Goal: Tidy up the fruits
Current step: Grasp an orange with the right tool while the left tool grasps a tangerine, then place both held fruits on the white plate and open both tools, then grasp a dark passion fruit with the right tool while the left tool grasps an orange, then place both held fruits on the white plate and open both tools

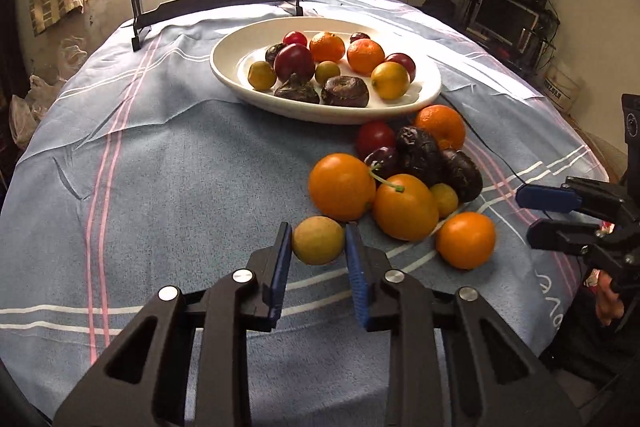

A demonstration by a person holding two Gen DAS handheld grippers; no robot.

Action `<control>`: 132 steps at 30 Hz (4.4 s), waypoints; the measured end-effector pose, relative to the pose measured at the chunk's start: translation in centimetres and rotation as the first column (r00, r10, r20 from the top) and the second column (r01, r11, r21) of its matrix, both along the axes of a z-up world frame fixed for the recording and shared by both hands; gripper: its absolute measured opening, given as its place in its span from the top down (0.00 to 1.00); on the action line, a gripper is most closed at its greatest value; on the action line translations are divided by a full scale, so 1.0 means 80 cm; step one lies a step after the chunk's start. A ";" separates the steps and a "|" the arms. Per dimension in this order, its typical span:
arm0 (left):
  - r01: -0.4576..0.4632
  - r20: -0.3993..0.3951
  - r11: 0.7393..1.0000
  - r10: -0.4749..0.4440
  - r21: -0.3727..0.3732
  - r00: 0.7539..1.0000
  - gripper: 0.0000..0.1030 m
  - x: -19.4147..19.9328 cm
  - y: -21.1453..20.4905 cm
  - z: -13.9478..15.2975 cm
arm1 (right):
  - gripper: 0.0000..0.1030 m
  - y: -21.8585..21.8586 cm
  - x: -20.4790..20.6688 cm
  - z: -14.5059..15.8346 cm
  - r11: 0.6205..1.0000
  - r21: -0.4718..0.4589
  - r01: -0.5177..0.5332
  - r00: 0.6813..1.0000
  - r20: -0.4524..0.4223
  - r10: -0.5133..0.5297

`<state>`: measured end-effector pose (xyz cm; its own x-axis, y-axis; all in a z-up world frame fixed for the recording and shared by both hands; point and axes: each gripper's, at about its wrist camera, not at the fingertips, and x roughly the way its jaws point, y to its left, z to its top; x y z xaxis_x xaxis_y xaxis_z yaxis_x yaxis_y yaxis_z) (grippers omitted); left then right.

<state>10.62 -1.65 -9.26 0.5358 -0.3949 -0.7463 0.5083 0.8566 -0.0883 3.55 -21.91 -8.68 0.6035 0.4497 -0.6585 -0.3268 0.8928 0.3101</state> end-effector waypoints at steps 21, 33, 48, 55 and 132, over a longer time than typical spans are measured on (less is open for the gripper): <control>0.019 0.081 0.995 -0.010 -0.101 0.997 0.75 -0.036 0.011 0.050 | 0.65 -0.013 0.010 0.034 0.999 0.010 0.037 0.997 0.064 -0.037; 0.042 0.053 0.991 -0.036 -0.123 0.998 0.74 0.089 -0.061 0.090 | 0.65 -0.078 0.157 0.078 0.984 0.026 0.177 0.982 0.062 -0.178; -0.075 -0.068 0.978 0.062 -0.192 0.996 0.38 0.176 -0.077 0.064 | 0.44 -0.082 0.235 0.055 0.977 0.012 0.213 0.976 0.032 -0.213; -0.015 0.043 0.993 0.020 -0.121 0.999 0.31 0.080 -0.039 0.076 | 0.44 -0.045 0.117 0.043 0.996 -0.042 0.079 0.997 0.016 -0.078; -0.086 0.029 0.993 0.088 -0.077 0.996 0.33 0.114 -0.032 0.076 | 0.62 -0.044 0.167 0.078 0.992 0.051 0.116 0.993 0.023 -0.118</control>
